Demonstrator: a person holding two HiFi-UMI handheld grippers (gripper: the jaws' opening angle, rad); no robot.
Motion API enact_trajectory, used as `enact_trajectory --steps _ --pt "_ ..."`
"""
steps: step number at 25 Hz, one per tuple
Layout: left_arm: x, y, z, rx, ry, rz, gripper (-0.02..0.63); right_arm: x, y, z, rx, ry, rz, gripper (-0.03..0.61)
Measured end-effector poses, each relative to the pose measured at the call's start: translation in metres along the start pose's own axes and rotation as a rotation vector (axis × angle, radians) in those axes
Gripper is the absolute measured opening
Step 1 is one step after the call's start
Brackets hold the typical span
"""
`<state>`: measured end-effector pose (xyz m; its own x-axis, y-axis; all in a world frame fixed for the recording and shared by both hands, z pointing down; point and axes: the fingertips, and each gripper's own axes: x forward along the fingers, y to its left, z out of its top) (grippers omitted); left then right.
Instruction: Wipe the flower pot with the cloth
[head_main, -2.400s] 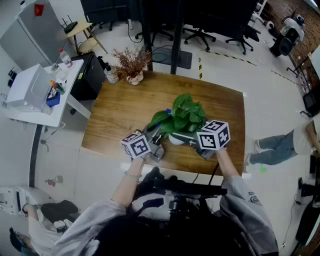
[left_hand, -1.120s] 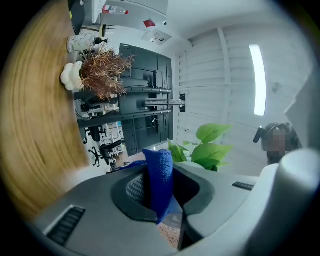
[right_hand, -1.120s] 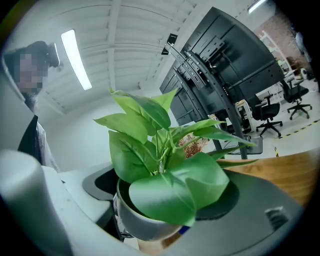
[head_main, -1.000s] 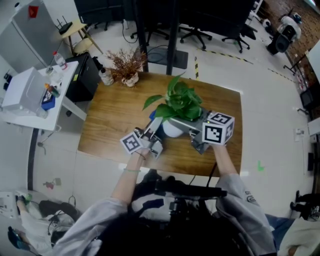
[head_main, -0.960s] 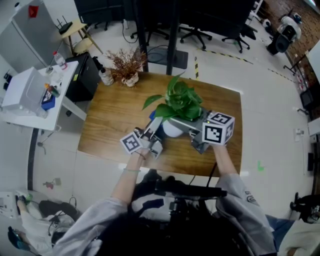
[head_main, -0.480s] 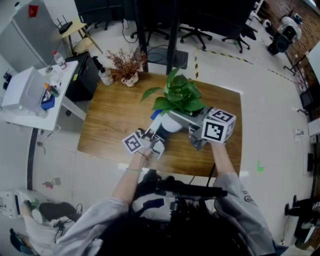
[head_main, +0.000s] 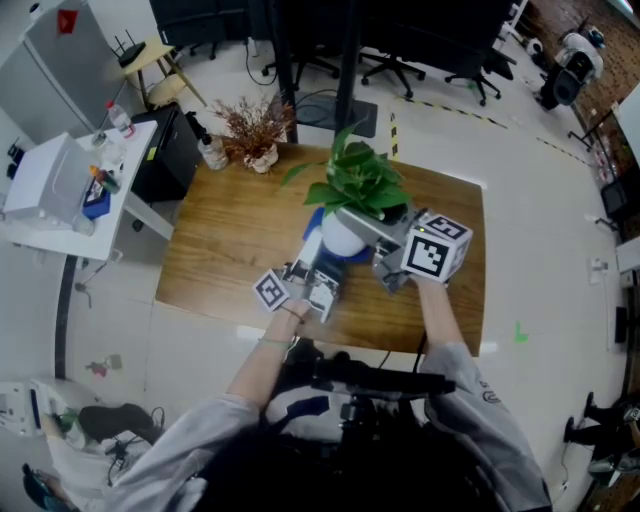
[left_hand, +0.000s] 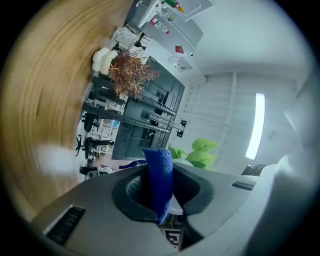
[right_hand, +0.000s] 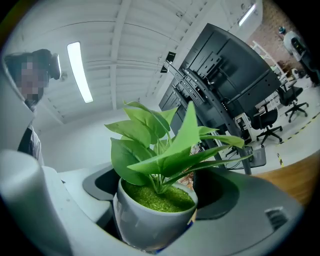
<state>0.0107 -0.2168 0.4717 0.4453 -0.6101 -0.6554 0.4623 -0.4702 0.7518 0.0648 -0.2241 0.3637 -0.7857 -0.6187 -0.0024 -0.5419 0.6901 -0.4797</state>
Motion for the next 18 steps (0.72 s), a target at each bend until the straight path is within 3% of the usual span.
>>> enact_trajectory --steps 7,18 --pt "-0.005 0.004 -0.005 0.004 0.011 0.025 0.069 -0.003 -0.006 0.002 -0.018 -0.004 -0.026 0.456" --pt "-0.008 -0.004 -0.005 0.030 0.042 0.032 0.069 -0.011 -0.027 0.005 -0.114 0.000 -0.139 0.456"
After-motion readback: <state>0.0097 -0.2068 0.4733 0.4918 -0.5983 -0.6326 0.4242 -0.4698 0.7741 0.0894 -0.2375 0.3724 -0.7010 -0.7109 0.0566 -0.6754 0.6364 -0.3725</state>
